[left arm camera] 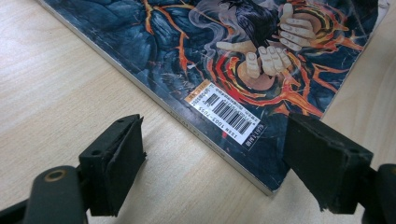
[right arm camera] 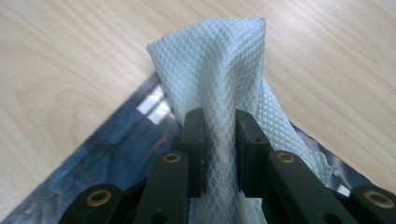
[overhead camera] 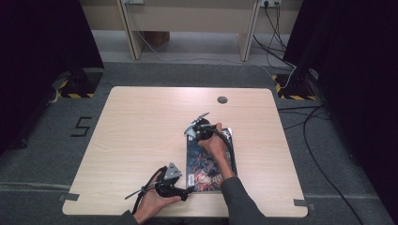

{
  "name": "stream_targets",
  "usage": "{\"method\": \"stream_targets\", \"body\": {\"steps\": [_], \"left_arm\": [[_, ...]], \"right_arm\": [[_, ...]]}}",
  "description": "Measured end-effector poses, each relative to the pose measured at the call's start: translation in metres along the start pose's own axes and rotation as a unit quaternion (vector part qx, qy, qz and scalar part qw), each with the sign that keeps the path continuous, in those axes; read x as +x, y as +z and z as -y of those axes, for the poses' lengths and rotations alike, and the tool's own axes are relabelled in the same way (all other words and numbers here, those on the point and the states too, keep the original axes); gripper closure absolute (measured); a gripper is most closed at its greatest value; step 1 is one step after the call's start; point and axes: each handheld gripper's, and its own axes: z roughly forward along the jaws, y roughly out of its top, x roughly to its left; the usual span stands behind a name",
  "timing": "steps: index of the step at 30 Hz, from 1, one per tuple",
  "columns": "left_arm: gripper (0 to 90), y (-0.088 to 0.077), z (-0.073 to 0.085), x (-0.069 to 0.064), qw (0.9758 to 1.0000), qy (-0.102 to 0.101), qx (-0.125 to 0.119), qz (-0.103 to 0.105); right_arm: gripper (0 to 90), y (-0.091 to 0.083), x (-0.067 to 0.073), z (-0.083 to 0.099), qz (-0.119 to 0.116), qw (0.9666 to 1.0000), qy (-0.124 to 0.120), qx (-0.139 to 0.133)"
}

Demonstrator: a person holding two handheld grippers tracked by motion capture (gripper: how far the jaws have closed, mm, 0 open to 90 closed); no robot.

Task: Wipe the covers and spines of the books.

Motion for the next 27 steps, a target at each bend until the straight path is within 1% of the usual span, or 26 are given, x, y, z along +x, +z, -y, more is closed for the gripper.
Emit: {"method": "stream_targets", "body": {"steps": [3,4,5,6,8,10,12,15,17,20,22,25,27], "left_arm": [[19.3,0.000,0.000,0.000,1.0000,0.001,0.000,0.001],[19.3,0.000,0.000,0.000,1.0000,0.001,0.000,0.000],[19.3,0.000,0.000,0.000,1.0000,0.000,-0.001,-0.001],[19.3,0.000,0.000,0.000,1.0000,-0.001,-0.002,-0.001],[19.1,0.000,0.000,0.000,1.0000,0.000,-0.001,0.000],[19.1,0.000,0.001,0.000,1.0000,-0.002,-0.002,-0.002],[19.1,0.000,0.000,0.000,1.0000,0.000,-0.001,0.000],[19.0,0.000,0.001,0.000,1.0000,-0.002,-0.001,-0.002],[19.0,0.000,0.000,0.000,1.0000,0.000,0.000,-0.001],[18.9,0.000,0.001,0.000,1.0000,-0.002,-0.002,-0.003],[18.9,0.000,0.001,0.000,1.0000,-0.001,-0.001,-0.002],[18.8,0.000,0.001,0.000,1.0000,-0.003,-0.003,-0.003],[18.8,0.000,0.001,0.000,1.0000,0.000,-0.001,-0.002]], "right_arm": [[76.8,0.000,0.007,-0.001,-0.015,0.9999,-0.008,-0.002],[76.8,0.000,0.008,-0.001,-0.013,0.9998,-0.015,-0.005],[76.8,-0.002,0.012,0.001,-0.022,0.9996,-0.018,-0.005],[76.8,-0.002,0.012,0.001,-0.022,0.9996,-0.018,-0.005],[76.8,-0.003,0.015,0.003,-0.027,0.9993,-0.026,-0.007],[76.8,-0.006,0.017,0.007,-0.033,0.9988,-0.034,-0.010],[76.8,-0.009,0.020,0.010,-0.045,0.9984,-0.035,-0.008],[76.8,-0.013,0.024,0.016,-0.053,0.9976,-0.042,-0.012],[76.7,-0.016,0.026,0.020,-0.063,0.9965,-0.054,-0.011],[76.7,-0.021,0.030,0.027,-0.071,0.9958,-0.058,-0.012],[76.7,-0.024,0.032,0.031,-0.077,0.9947,-0.066,-0.014],[76.6,-0.028,0.036,0.039,-0.083,0.9941,-0.068,-0.017],[76.6,-0.031,0.037,0.043,-0.088,0.9933,-0.072,-0.021]]}}
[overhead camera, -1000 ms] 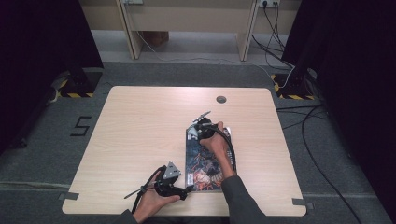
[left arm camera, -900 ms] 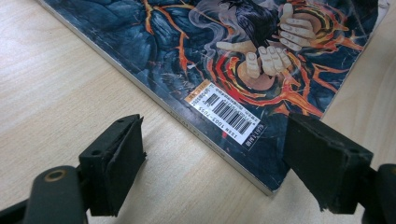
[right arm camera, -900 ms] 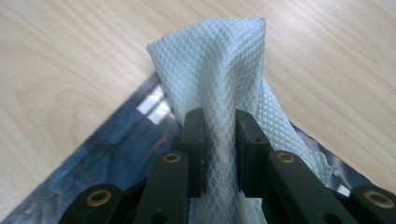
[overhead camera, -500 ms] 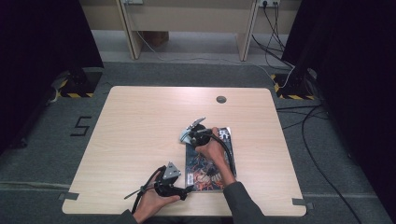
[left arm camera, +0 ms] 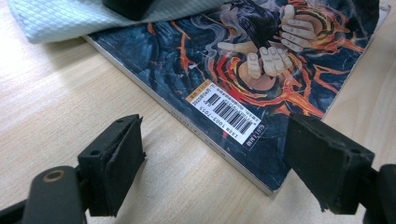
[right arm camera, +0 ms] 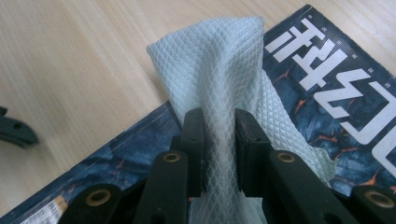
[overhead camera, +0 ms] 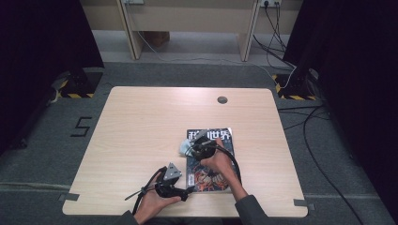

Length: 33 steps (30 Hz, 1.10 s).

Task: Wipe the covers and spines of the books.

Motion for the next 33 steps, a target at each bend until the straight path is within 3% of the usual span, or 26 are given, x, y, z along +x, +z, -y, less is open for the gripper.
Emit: {"method": "stream_targets", "body": {"steps": [8,15,25,33], "left_arm": [[18.7,0.000,0.001,-0.001,1.0000,-0.004,-0.002,-0.002],[18.6,0.000,0.000,0.000,1.0000,0.000,-0.002,0.000],[18.6,0.000,0.001,0.000,1.0000,-0.003,-0.005,0.000],[18.6,0.000,0.002,-0.001,1.0000,-0.004,-0.006,-0.001]], "right_arm": [[76.5,-0.011,0.007,0.018,-0.017,0.9998,0.003,-0.011],[77.7,-0.020,0.013,0.027,-0.002,1.0000,-0.007,-0.005],[78.2,-0.050,-0.004,0.036,0.013,0.9987,0.020,-0.045],[78.3,-0.081,-0.024,0.046,0.042,0.9946,0.052,-0.080]]}}
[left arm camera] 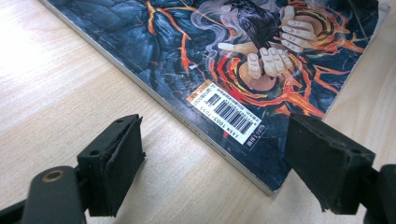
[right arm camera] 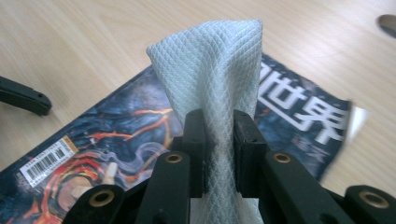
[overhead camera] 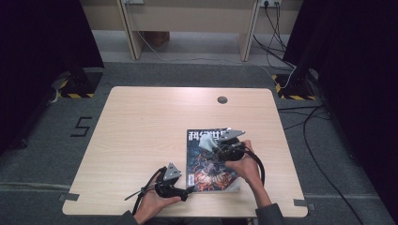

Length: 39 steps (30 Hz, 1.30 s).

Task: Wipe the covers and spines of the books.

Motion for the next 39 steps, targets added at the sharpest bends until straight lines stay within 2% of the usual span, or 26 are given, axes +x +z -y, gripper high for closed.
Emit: {"method": "stream_targets", "body": {"steps": [10,24,32,39], "left_arm": [[18.7,0.000,0.000,0.000,1.0000,-0.002,-0.002,0.000],[18.7,0.000,0.000,0.000,1.0000,0.000,0.000,0.001],[18.8,0.000,-0.001,0.001,1.0000,0.002,0.001,0.003],[18.8,0.000,0.000,0.000,1.0000,0.001,0.001,0.002]], "right_arm": [[78.3,-0.036,-0.029,0.011,0.041,0.9982,0.036,-0.025],[78.3,-0.053,-0.056,0.037,0.080,0.9940,0.072,-0.016],[78.3,-0.061,-0.074,0.053,0.108,0.9893,0.099,-0.010],[78.3,-0.063,-0.091,0.078,0.131,0.9832,0.127,0.017]]}}
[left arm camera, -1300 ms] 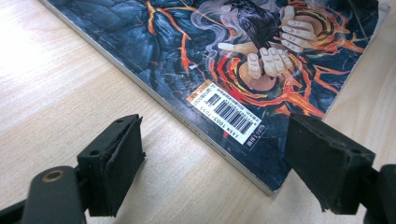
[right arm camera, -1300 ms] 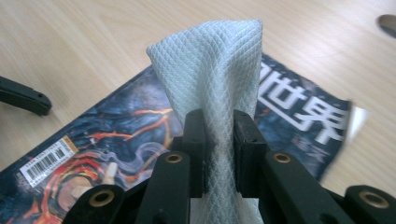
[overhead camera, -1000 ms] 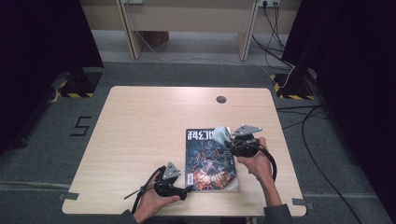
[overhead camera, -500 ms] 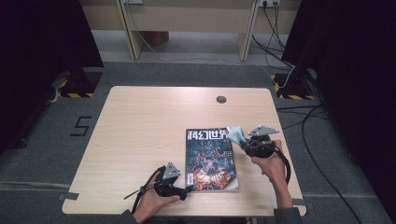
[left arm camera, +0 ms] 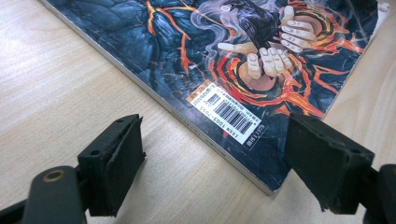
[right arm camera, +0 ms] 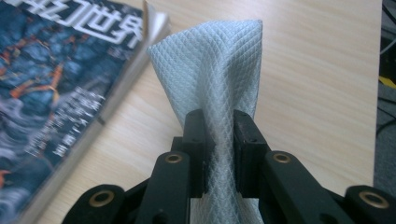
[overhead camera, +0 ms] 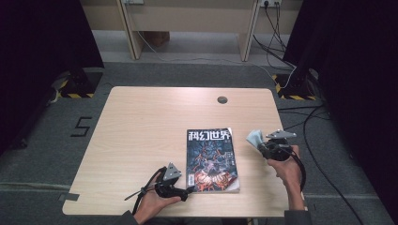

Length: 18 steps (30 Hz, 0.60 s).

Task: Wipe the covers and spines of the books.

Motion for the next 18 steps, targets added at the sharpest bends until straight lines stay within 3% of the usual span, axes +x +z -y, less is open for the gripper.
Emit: {"method": "stream_targets", "body": {"steps": [6,18], "left_arm": [[18.8,0.000,0.000,0.000,1.0000,0.001,0.001,0.001],[18.8,0.000,0.000,0.000,1.0000,-0.001,0.000,0.000]], "right_arm": [[78.2,0.003,-0.011,0.011,0.017,0.9996,0.016,0.018],[77.8,0.017,-0.020,0.027,0.023,0.9977,0.026,0.058]]}}
